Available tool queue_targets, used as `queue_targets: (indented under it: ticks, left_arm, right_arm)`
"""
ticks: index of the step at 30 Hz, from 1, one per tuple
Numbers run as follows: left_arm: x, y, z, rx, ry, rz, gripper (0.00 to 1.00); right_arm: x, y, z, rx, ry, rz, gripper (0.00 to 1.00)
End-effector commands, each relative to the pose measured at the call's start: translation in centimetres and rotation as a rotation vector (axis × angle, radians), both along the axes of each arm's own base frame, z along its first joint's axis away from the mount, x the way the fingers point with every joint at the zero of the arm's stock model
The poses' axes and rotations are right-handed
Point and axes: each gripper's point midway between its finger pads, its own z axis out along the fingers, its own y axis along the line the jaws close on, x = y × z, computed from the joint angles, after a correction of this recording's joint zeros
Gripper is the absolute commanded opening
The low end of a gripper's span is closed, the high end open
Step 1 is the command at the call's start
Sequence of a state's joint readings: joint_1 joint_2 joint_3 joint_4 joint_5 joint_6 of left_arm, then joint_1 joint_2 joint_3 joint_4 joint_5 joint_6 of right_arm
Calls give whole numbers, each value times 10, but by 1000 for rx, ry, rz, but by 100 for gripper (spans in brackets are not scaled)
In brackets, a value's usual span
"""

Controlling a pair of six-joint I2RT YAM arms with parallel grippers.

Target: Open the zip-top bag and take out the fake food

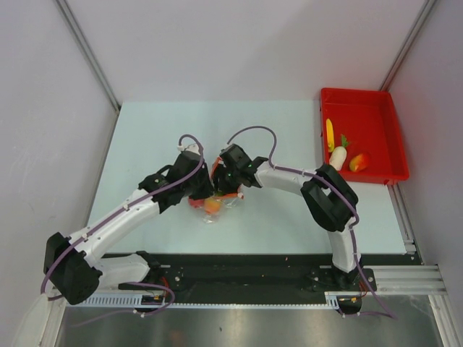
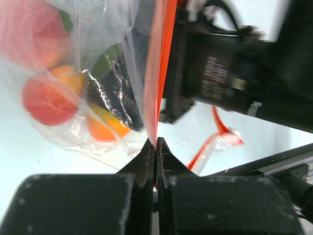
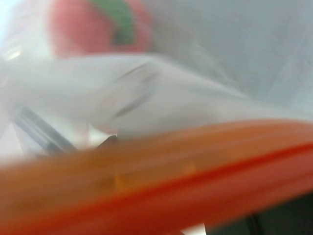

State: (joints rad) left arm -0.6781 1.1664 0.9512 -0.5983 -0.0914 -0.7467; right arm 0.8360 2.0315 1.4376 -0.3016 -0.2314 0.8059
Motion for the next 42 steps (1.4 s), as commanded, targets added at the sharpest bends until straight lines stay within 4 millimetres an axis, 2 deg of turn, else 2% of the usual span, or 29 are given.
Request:
queue_targets:
  ticks: [1,2,4,8,10,11,13,14,17,19,21,23,26,30,32,35,38,39,41,42]
  left_arm:
    - [6,8,27,30,-71,0,0]
    - [7,9,29,36,-80,3,0]
    - [8,12,35,49,-91,2,0]
    - [10,17,40,61,-101,10,0]
    - [10,19,41,57,-102,19,0]
    - [9,21,41,57,-100,21,0]
    - [9,25,42,50,-100,37,0]
    - [10,26,44,41,-102,46,0]
    - [11,32,53,9,-119,73,0]
    - [12,36,64,-10,-152,89,0]
    - [12,37,74,-31,-174,100,0]
    - [12,37,76,-39,-175,103,0]
    - [15,32,79,-48,-174,92,0]
    - [18,21,76,-76,-153,70,0]
    - [19,18,79,-96,-160,66,0]
    - [20,20,86,-89,-176,69,0]
    - [16,21,79,-77,-156,63,0]
    - [12,21,68,-74,-128,57,0]
    - [8,13,61,-118,-106,61,0]
    - [0,9,46,-123,-72,46,0]
  right_arm:
    - [-4,5,69,59,-289,239,31]
    - [-7,7,82,78,-331,277,29]
    - [-5,4,93,81,-398,333,27]
    - [7,-8,121,117,-469,334,23]
    - [5,-11,144,165,-523,378,23]
    - [-3,-11,159,212,-543,427,23]
    - [-3,-18,168,220,-587,470,24]
    - [-8,-24,173,221,-581,479,30]
    - [-6,-37,167,180,-597,489,35]
    - [-2,-47,151,106,-570,465,34]
    - [3,-54,143,48,-555,418,30]
    - [3,-58,139,10,-530,347,18]
    - [-12,-51,143,33,-527,353,18]
    - [-45,-21,152,90,-582,479,20]
    - [-48,-18,145,80,-568,485,20]
    - [-45,-23,140,67,-538,468,19]
    - [-28,-31,159,98,-560,385,18]
    - [-22,-34,173,136,-564,341,18]
    - [-3,-42,195,204,-561,255,20]
    - [3,-45,211,236,-567,222,19]
